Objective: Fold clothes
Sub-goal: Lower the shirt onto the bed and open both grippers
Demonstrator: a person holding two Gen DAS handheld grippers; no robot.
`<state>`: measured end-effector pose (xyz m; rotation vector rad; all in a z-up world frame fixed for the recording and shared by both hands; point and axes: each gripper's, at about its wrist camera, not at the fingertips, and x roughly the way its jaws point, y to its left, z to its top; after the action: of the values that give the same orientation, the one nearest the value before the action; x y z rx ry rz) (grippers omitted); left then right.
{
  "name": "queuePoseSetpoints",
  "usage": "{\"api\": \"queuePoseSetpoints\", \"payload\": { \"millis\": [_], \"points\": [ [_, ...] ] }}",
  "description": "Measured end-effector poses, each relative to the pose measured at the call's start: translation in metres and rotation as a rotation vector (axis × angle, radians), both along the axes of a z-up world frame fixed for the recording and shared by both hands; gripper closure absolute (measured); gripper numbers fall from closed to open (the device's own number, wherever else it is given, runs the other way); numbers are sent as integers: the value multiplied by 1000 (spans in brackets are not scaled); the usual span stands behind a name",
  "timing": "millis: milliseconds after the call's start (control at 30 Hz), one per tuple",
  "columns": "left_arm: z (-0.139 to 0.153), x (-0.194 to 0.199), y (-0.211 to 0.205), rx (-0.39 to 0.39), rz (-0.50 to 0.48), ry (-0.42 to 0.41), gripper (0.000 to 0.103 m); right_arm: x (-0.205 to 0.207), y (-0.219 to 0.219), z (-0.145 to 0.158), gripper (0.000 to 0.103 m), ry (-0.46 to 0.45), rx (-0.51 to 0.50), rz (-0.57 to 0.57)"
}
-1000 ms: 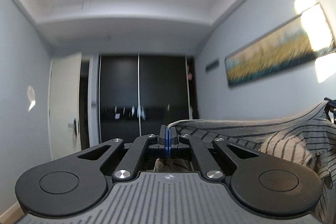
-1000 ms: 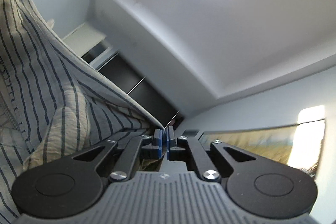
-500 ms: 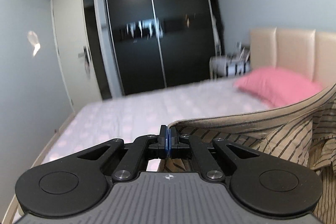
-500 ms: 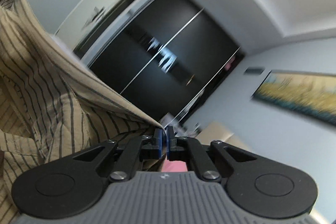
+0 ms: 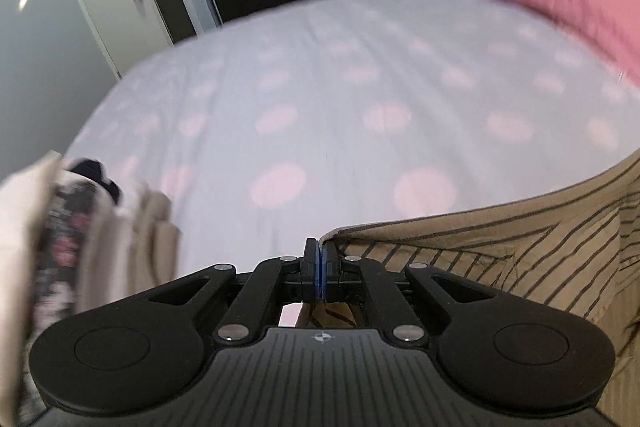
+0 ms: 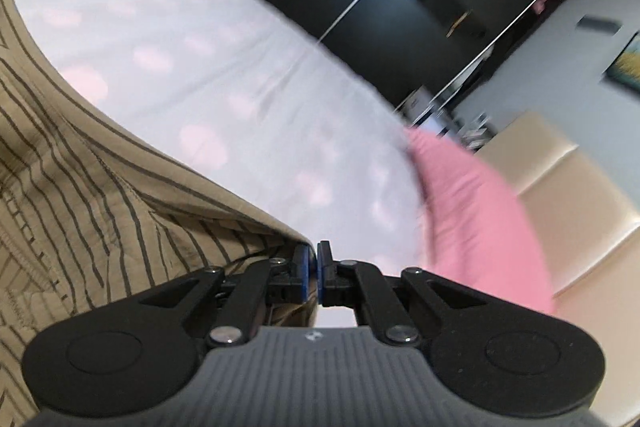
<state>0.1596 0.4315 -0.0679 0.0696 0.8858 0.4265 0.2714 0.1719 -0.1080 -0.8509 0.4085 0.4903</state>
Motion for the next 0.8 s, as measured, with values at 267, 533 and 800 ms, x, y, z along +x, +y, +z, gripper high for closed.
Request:
{"api": "queuePoseSetpoints", "payload": {
  "millis": [267,533,800],
  "points": [
    [-77,24,13,-56,16,108,103,28,13,-82,99,162,-36,-50],
    [-61,15,23,-87,33,51,89,34,-4,-48,68,163,1,-63],
    [-2,-21,7,-134,-58,-86,66,-3,-62,19,65,285,220,3]
  ]
}}
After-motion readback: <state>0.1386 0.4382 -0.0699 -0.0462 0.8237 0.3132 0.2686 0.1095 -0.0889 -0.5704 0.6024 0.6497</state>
